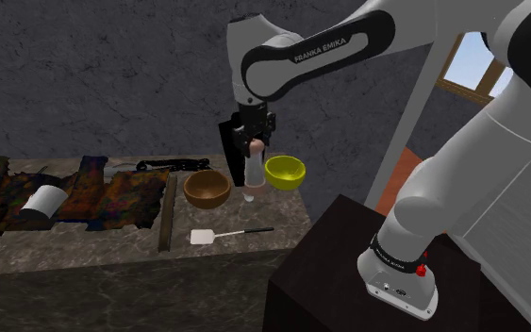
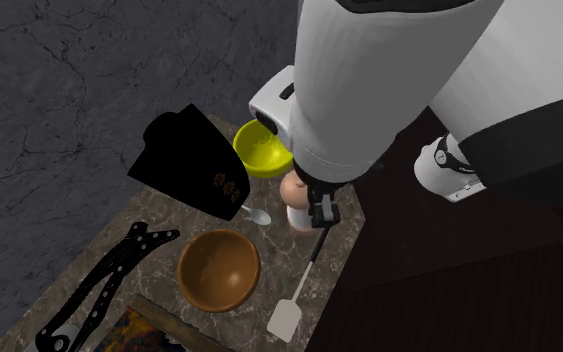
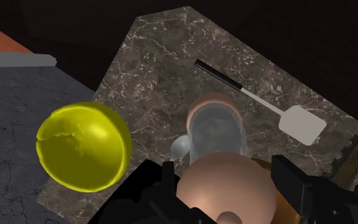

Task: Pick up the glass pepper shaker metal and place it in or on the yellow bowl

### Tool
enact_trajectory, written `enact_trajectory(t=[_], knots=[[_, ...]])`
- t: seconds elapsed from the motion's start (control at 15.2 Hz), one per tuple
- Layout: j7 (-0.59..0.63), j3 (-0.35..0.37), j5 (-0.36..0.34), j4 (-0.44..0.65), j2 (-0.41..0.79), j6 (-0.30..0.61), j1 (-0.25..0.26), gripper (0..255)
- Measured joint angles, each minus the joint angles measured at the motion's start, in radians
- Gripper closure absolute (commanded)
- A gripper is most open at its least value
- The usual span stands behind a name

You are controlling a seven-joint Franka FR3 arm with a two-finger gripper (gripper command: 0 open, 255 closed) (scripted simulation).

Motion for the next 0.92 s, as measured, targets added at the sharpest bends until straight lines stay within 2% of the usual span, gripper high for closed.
enact_trajectory(t=[0.26,0.92], knots=[[-0.033,-0.021,-0.004,0.032,-0.01,-0.04,-0.012,255],[-0.273,-0.181,-0.055,0.079,-0.035,-0.085,-0.111,255]])
